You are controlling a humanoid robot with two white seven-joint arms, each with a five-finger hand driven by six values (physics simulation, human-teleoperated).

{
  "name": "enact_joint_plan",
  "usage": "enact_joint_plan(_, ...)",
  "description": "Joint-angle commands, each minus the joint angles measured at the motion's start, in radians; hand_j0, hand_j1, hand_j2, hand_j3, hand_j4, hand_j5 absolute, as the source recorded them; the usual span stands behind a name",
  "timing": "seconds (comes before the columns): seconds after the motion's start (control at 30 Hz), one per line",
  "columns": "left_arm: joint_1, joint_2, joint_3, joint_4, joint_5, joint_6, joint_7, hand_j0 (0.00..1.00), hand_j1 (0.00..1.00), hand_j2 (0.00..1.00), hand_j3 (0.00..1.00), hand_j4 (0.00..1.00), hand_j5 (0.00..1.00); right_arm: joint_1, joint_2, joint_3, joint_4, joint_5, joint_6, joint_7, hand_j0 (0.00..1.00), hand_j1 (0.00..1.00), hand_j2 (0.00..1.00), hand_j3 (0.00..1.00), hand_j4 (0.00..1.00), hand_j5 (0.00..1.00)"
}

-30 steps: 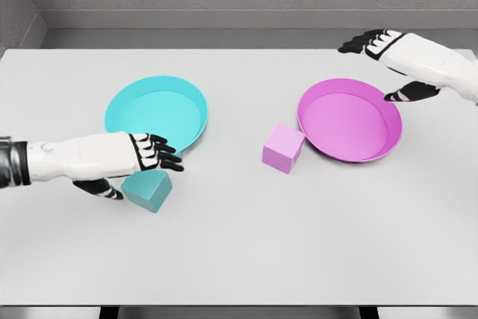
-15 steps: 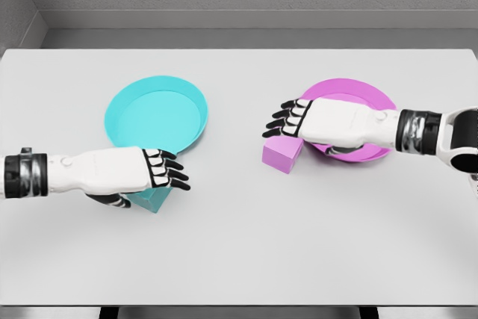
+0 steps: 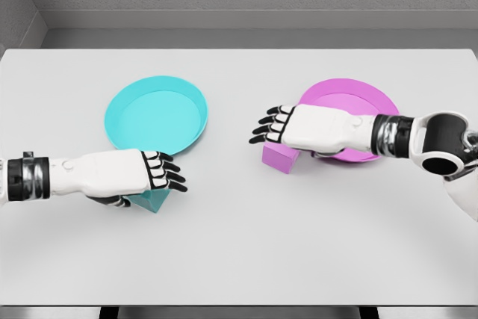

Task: Place the blocks in the corresponding plates according to their colors

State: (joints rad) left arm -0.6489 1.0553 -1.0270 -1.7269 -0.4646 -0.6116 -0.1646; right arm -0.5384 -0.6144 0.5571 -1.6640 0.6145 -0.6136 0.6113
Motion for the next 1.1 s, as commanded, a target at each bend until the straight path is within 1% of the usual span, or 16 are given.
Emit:
enact_joint_plan(0.0, 0.0, -0.003, 0.001, 0.004, 0.001, 0.001, 0.005, 0.95, 0.95, 0.95, 0.95, 0.95, 0.95, 0.0, 0.018, 0.012, 0.012, 0.007, 0.003, 0.0, 1.0, 1.0, 1.0, 1.0, 1.0, 1.0)
enact_joint_plan(0.03, 0.002, -0.003, 0.001, 0.006, 0.0, 0.001, 0.005, 0.95, 0.95, 0.95, 0.95, 0.95, 0.95, 0.002, 0.019, 0.012, 0.016, 0.007, 0.003, 0.0, 1.0, 1.0, 1.0, 1.0, 1.0, 1.0)
enact_joint_plan(0.1, 0.002, 0.0, 0.001, 0.007, 0.0, 0.001, 0.005, 0.95, 0.95, 0.95, 0.95, 0.95, 0.95, 0.0, 0.024, 0.032, 0.055, 0.007, 0.003, 0.0, 1.0, 1.0, 1.0, 1.0, 1.0, 1.0)
enact_joint_plan(0.23, 0.003, -0.001, -0.001, 0.027, -0.02, 0.001, 0.005, 0.95, 0.95, 0.95, 0.95, 0.95, 0.95, -0.008, 0.028, 0.032, 0.061, 0.011, 0.003, 0.0, 1.0, 1.0, 1.0, 1.0, 1.0, 1.0)
enact_joint_plan(0.27, 0.003, -0.001, -0.002, 0.029, -0.02, 0.001, 0.005, 0.95, 0.95, 0.95, 0.95, 0.95, 0.95, -0.011, 0.033, 0.032, 0.09, 0.011, 0.003, 0.0, 1.0, 1.0, 1.0, 1.0, 1.0, 1.0)
enact_joint_plan(0.3, 0.005, -0.001, -0.018, 0.029, -0.023, 0.001, 0.005, 0.95, 0.95, 0.95, 0.95, 0.95, 0.95, -0.023, 0.042, 0.032, 0.115, 0.011, 0.003, 0.0, 1.0, 1.0, 1.0, 1.0, 1.0, 1.0)
enact_joint_plan(0.4, 0.005, -0.001, -0.018, 0.029, -0.025, 0.001, 0.005, 0.95, 0.95, 0.95, 0.95, 0.95, 0.95, -0.032, 0.061, 0.032, 0.121, 0.014, 0.003, 0.0, 1.0, 1.0, 1.0, 1.0, 1.0, 1.0)
enact_joint_plan(0.5, 0.006, -0.003, -0.019, 0.029, -0.026, 0.001, 0.005, 0.95, 0.95, 0.95, 0.95, 0.95, 0.95, -0.038, 0.088, 0.032, 0.165, 0.047, 0.003, 0.0, 1.0, 1.0, 1.0, 1.0, 1.0, 1.0)
enact_joint_plan(0.63, 0.006, -0.021, -0.019, 0.056, -0.028, 0.001, 0.005, 0.95, 0.95, 0.95, 0.95, 0.95, 0.95, -0.037, 0.093, 0.033, 0.187, 0.048, 0.003, 0.0, 1.0, 1.0, 1.0, 1.0, 1.0, 1.0)
enact_joint_plan(0.8, 0.006, -0.02, -0.018, 0.058, -0.028, 0.001, 0.005, 0.95, 0.95, 0.95, 0.95, 0.95, 0.95, -0.035, 0.091, 0.053, 0.188, 0.05, 0.003, 0.0, 1.0, 1.0, 1.0, 1.0, 1.0, 1.0)
enact_joint_plan(0.9, 0.006, -0.021, -0.015, 0.072, -0.028, 0.001, 0.005, 0.95, 0.95, 0.95, 0.95, 0.95, 0.95, -0.035, 0.091, 0.056, 0.193, 0.05, 0.003, 0.0, 0.99, 0.99, 0.99, 0.99, 0.99, 0.99)
enact_joint_plan(0.93, 0.006, -0.023, -0.013, 0.07, -0.028, 0.001, 0.005, 0.95, 0.95, 0.95, 0.95, 0.95, 0.95, -0.035, 0.091, 0.056, 0.193, 0.051, 0.003, 0.0, 0.95, 0.95, 0.95, 0.95, 0.95, 0.95)
enact_joint_plan(1.03, 0.006, -0.029, -0.015, 0.072, -0.028, 0.001, 0.005, 0.95, 0.95, 0.95, 0.95, 0.95, 0.95, -0.037, 0.091, 0.052, 0.193, 0.074, 0.003, 0.0, 0.72, 0.72, 0.72, 0.72, 0.72, 0.72)
enact_joint_plan(1.07, 0.005, -0.029, -0.015, 0.07, -0.026, 0.001, 0.005, 0.95, 0.95, 0.95, 0.95, 0.95, 0.95, -0.037, 0.09, 0.05, 0.194, 0.074, 0.003, 0.0, 0.69, 0.69, 0.69, 0.69, 0.69, 0.69)
